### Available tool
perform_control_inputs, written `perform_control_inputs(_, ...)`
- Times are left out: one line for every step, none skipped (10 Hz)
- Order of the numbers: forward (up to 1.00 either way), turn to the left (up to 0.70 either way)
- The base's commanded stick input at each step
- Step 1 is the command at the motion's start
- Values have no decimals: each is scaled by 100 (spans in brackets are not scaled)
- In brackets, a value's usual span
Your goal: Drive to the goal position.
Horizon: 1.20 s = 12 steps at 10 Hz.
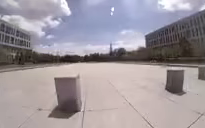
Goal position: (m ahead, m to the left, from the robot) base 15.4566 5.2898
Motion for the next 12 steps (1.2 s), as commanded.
perform_control_inputs(70,-21)
perform_control_inputs(70,-9)
perform_control_inputs(70,0)
perform_control_inputs(70,0)
perform_control_inputs(70,0)
perform_control_inputs(70,0)
perform_control_inputs(70,3)
perform_control_inputs(70,10)
perform_control_inputs(70,15)
perform_control_inputs(70,18)
perform_control_inputs(70,12)
perform_control_inputs(70,3)
